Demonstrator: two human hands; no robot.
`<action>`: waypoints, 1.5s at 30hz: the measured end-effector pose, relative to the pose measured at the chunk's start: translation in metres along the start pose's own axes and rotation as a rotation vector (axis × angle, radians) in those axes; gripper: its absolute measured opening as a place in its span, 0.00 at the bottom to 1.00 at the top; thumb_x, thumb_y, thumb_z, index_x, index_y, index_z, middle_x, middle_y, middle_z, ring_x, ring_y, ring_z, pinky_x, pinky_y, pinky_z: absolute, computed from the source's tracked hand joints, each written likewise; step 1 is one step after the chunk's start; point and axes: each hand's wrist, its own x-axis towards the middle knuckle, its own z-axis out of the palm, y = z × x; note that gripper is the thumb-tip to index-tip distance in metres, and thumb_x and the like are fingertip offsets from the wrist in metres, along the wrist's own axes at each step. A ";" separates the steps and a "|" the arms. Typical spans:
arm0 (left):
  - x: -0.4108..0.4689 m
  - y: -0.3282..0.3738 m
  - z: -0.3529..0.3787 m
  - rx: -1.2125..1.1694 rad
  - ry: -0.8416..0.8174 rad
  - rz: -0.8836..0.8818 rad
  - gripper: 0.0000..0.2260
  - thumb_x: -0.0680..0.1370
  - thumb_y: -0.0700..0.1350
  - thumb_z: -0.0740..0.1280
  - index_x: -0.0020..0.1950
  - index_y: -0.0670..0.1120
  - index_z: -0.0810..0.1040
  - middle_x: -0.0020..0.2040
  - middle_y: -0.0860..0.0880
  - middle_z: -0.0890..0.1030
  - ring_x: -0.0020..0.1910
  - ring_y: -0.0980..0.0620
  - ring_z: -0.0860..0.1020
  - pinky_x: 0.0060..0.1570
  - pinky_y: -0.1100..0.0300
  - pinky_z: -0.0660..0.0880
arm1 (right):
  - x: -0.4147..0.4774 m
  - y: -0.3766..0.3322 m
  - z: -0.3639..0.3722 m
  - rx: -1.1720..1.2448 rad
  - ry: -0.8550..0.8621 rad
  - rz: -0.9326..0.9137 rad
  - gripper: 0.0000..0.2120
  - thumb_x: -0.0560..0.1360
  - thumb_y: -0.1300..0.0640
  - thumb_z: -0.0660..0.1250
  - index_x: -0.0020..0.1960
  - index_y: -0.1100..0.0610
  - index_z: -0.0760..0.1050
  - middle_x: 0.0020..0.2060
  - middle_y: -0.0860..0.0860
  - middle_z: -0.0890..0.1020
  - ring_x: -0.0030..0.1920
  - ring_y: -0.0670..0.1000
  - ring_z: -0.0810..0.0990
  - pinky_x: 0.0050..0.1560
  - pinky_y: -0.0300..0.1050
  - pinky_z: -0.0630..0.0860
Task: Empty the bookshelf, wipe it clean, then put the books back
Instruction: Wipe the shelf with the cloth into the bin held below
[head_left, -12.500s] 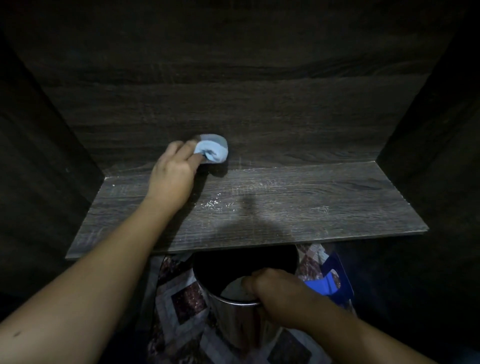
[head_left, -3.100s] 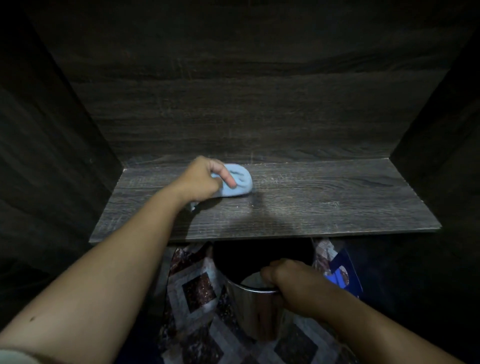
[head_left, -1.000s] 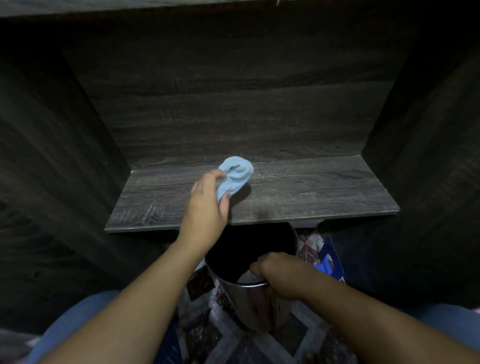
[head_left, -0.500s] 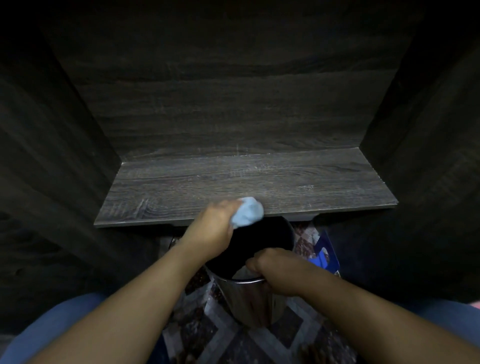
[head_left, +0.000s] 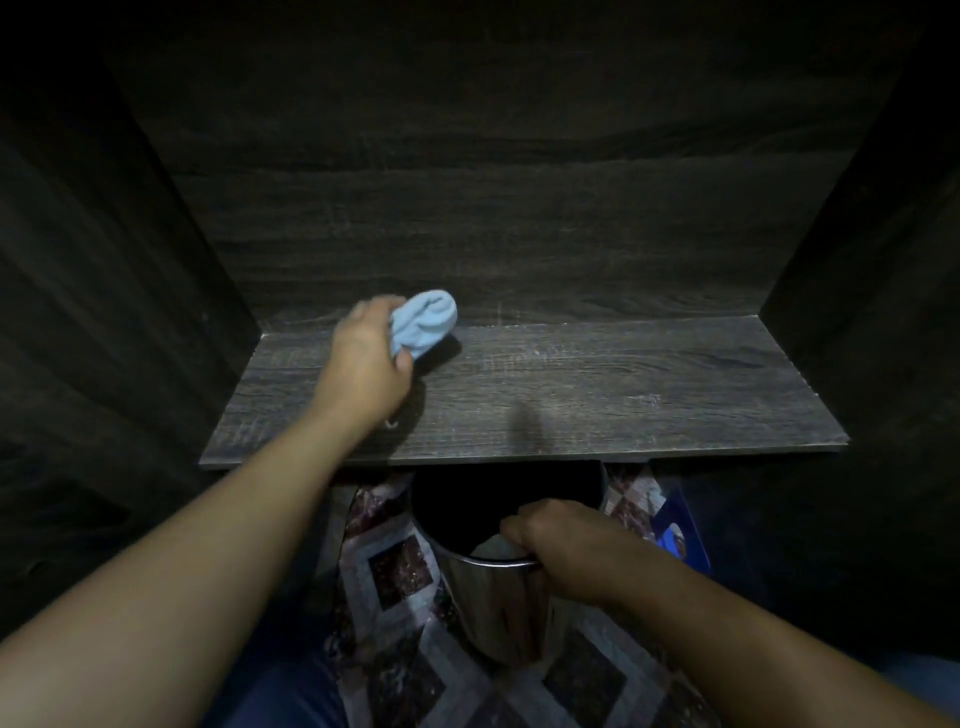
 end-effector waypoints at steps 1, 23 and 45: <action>0.011 -0.003 0.000 0.032 0.023 0.024 0.21 0.70 0.33 0.67 0.63 0.41 0.74 0.58 0.40 0.75 0.57 0.41 0.74 0.60 0.53 0.69 | 0.004 0.000 0.001 -0.005 -0.004 -0.002 0.07 0.75 0.55 0.65 0.53 0.55 0.74 0.51 0.55 0.77 0.53 0.58 0.77 0.50 0.51 0.77; 0.063 -0.046 0.034 0.448 -0.592 0.025 0.29 0.74 0.33 0.65 0.74 0.46 0.67 0.74 0.45 0.66 0.70 0.44 0.68 0.69 0.51 0.65 | 0.017 0.003 0.018 0.022 -0.063 0.016 0.11 0.73 0.58 0.68 0.54 0.55 0.75 0.52 0.55 0.78 0.54 0.57 0.78 0.51 0.50 0.76; -0.076 0.023 -0.002 0.153 -0.801 0.059 0.15 0.73 0.38 0.63 0.53 0.52 0.82 0.52 0.49 0.83 0.53 0.48 0.80 0.52 0.56 0.77 | -0.017 -0.031 0.006 -0.072 -0.044 -0.050 0.09 0.74 0.61 0.63 0.53 0.57 0.74 0.52 0.57 0.78 0.53 0.60 0.78 0.48 0.51 0.75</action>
